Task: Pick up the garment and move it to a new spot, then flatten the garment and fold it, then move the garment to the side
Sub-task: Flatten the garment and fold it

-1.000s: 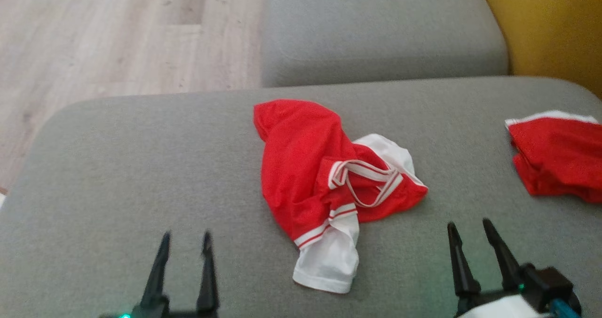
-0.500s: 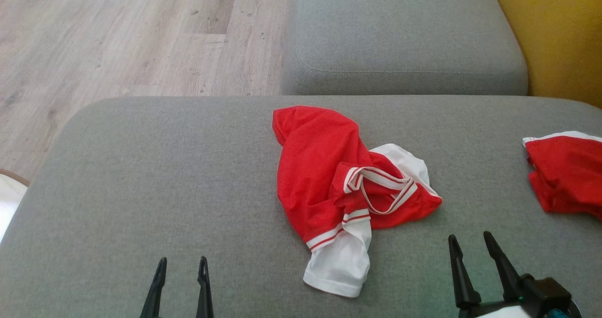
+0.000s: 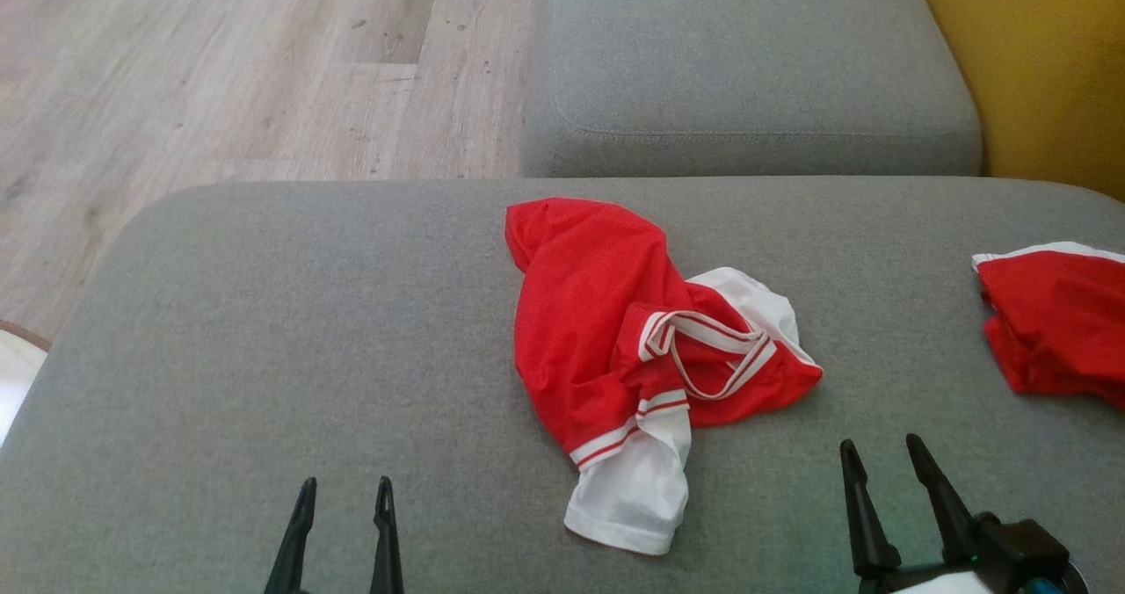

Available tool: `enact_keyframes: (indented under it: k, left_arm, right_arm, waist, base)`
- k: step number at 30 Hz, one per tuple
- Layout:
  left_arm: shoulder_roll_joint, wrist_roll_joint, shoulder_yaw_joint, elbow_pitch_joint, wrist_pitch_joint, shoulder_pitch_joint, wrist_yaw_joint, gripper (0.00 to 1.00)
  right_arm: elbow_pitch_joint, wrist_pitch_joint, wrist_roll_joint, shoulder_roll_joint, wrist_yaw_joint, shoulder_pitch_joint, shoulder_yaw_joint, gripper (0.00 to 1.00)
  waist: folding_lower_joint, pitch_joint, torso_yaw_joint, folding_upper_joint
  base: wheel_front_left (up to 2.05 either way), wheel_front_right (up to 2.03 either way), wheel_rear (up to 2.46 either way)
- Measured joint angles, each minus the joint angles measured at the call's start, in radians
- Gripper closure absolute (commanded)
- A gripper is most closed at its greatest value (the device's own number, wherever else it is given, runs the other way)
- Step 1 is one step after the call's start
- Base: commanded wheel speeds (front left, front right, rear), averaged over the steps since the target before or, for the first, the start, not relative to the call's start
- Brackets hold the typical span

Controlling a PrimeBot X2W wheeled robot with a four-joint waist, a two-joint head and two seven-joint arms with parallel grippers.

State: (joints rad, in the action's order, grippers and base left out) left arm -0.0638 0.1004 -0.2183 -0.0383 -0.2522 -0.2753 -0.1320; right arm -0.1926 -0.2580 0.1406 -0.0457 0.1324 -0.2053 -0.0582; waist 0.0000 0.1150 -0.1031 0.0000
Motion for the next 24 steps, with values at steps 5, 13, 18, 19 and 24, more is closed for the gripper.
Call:
enact_keyframes:
  k: [5, 13, 18, 19, 24]
  left_arm:
    - [0.002, -0.007, -0.002, 0.007, 0.0, 0.0, 0.0, 0.0]
    - [0.003, -0.007, -0.006, 0.001, 0.0, 0.0, 0.001, 0.0]
    - [0.003, -0.008, -0.039, -0.025, 0.0, 0.024, 0.02, 0.0]
    - [0.003, -0.018, -0.062, -0.041, 0.0, 0.061, 0.037, 0.0]
    - [0.005, -0.054, -0.176, -0.136, 0.0, 0.255, 0.081, 0.0]
  right_arm:
    - [-0.002, 0.0, 0.0, 0.0, 0.0, 0.0, 0.0, 0.0]
    - [-0.003, 0.0, 0.0, 0.0, 0.0, 0.0, -0.002, 0.0]
    - [-0.002, 0.0, -0.002, 0.0, 0.0, 0.002, -0.015, 0.0]
    - [-0.002, 0.0, -0.002, 0.0, 0.0, 0.005, -0.019, 0.0]
    - [0.002, 0.0, -0.003, -0.003, 0.0, 0.011, -0.036, 0.0]
  waist:
    - [0.0, -0.003, 0.006, 0.0]
    - [0.0, -0.007, 0.019, 0.0]
    - [0.0, -0.027, 0.037, 0.0]
    - [0.0, -0.041, 0.047, 0.0]
    - [0.0001, -0.091, 0.09, 0.0]
  base:
    - [0.0, 0.0, 0.0]
    - [0.0, 0.0, 0.0]
    - [0.0, 0.0, 0.0]
    - [0.0, 0.0, 0.0]
    - [0.0, 0.0, 0.0]
